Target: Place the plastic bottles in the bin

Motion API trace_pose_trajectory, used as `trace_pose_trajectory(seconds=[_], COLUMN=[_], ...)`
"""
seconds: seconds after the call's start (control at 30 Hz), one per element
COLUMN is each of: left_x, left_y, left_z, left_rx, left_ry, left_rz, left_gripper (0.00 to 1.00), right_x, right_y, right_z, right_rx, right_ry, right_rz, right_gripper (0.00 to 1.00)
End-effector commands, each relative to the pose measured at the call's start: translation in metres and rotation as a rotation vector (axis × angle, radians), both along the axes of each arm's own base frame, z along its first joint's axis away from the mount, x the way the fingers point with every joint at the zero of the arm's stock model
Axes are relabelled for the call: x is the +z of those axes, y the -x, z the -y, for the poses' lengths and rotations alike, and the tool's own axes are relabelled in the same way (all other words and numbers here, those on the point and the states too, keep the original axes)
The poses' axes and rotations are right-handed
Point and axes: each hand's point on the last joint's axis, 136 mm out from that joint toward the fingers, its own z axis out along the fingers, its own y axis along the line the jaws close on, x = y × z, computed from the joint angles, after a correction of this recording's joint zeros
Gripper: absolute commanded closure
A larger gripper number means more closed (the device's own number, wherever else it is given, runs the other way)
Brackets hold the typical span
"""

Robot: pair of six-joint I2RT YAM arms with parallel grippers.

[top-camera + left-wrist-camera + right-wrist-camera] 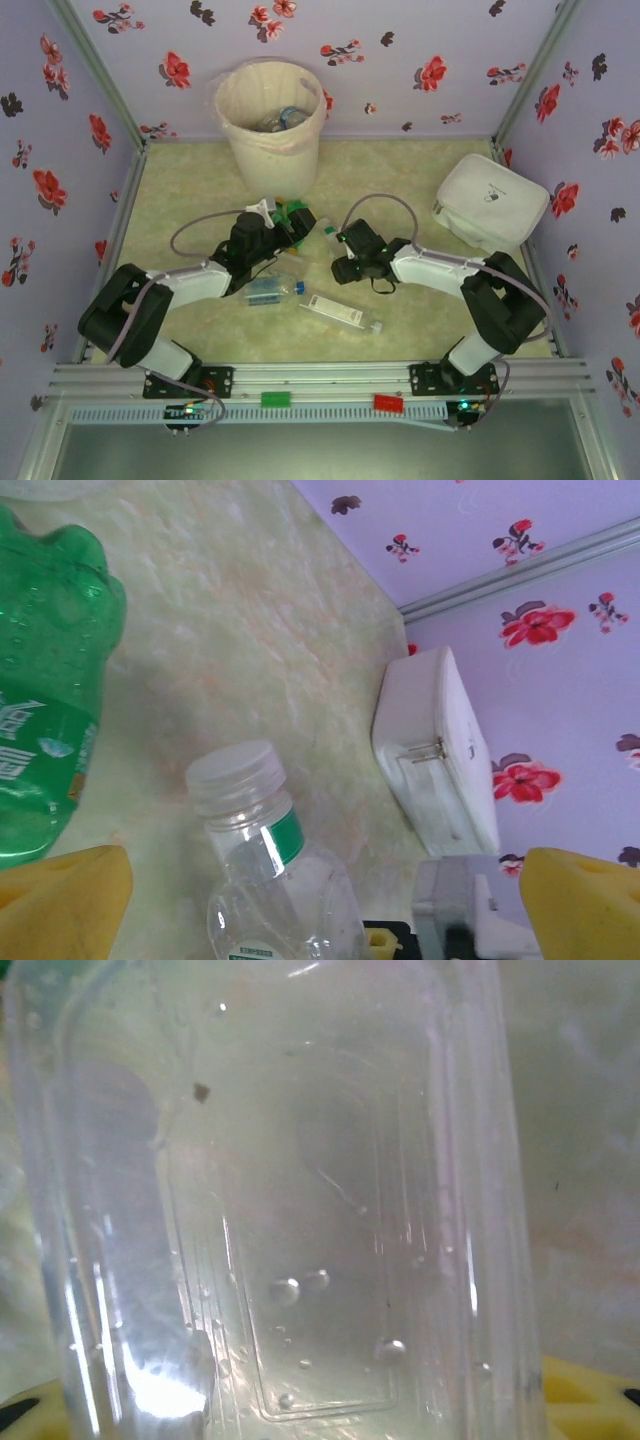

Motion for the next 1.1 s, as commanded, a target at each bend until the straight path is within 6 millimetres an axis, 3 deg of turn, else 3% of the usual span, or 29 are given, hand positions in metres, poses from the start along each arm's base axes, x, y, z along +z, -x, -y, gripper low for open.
trace_pose_trajectory(seconds=[0.0,0.27,0.53,0.87,0.97,1.07], left_x=[0.026,0.021,0.028,0.037,0.042,0.052], left_y=[0.001,0.006,0.006,0.006,0.007,0.004], left_z=[0.017,0.031,0.039,0.042,0.041,0.034], left_rx=[-0.037,-0.058,-0.076,-0.089,-0.093,-0.083], left_ry=[0.115,0.118,0.119,0.114,0.085,0.020], left_rz=[0.047,0.024,0.043,0.069,0.087,0.123], left_gripper=[0.00,0.00,0.00,0.30,0.39,0.46], right_x=[0.043,0.095,0.110,0.111,0.110,0.113], right_y=[-0.022,-0.026,-0.016,-0.014,-0.015,-0.015], right_z=[-0.017,-0.047,-0.068,-0.076,-0.076,-0.073], right_rx=[-0.032,0.032,0.108,0.124,0.118,0.112], right_ry=[-0.120,-0.352,-0.500,-0.565,-0.560,-0.543], right_rz=[0.124,0.221,0.210,0.205,0.204,0.204], right_gripper=[0.55,0.54,0.54,0.50,0.42,0.25])
